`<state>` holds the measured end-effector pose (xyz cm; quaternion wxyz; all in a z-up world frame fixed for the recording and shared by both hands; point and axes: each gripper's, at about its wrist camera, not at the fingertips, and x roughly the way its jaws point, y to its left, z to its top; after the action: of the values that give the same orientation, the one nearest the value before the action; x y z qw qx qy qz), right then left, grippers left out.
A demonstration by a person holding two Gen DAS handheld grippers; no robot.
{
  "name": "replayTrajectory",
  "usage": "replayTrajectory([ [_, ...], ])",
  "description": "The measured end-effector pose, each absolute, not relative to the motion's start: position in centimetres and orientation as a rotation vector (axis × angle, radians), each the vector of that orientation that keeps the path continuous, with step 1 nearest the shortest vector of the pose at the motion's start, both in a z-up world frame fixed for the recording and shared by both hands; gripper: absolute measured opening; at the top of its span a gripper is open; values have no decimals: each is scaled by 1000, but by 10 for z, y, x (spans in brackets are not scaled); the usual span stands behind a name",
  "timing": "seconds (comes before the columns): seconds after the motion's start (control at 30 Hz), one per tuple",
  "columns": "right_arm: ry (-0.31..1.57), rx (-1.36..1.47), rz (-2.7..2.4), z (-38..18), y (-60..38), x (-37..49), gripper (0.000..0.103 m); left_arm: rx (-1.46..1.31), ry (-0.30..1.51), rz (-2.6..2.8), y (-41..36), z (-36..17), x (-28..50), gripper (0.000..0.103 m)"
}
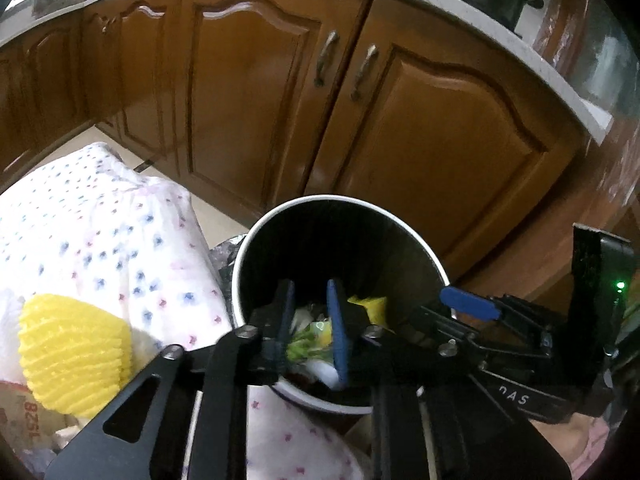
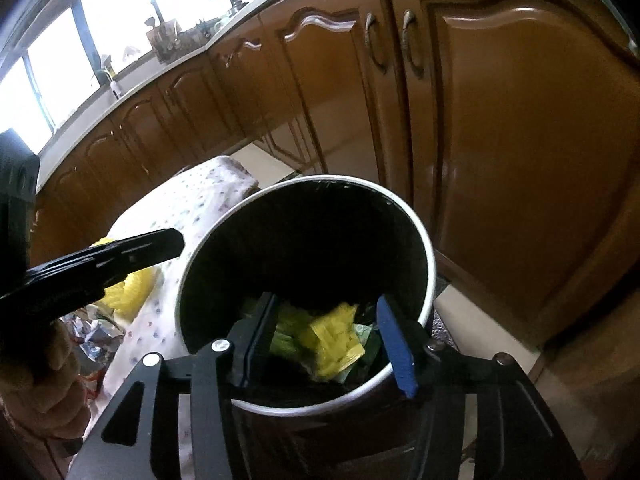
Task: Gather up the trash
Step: 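Carry pouch and yellow bag over the bin and open both tools, then grasp the red juice box with the left tool while the right tool grasps the yellow foam net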
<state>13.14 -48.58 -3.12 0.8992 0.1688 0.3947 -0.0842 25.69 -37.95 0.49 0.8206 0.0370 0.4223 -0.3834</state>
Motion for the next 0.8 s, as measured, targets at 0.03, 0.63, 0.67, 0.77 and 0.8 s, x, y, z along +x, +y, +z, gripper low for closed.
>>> replayTrajectory([
  [0.03,809,351,-173,-30,-485,129,53,72,897,-815,-377,6,257,22],
  [0.63,624,442,-76,-1,-428,80,84,-44,725,-656,-235,34,202,52],
  [0.67,618,442,-71,0,-424,79,87,-55,718,-637,-223,34,199,57],
  [0.77,594,436,-56,3,-408,73,91,-74,685,-581,-191,36,191,63],
  [0.8,590,436,-47,3,-404,73,91,-77,679,-563,-183,36,190,63],
])
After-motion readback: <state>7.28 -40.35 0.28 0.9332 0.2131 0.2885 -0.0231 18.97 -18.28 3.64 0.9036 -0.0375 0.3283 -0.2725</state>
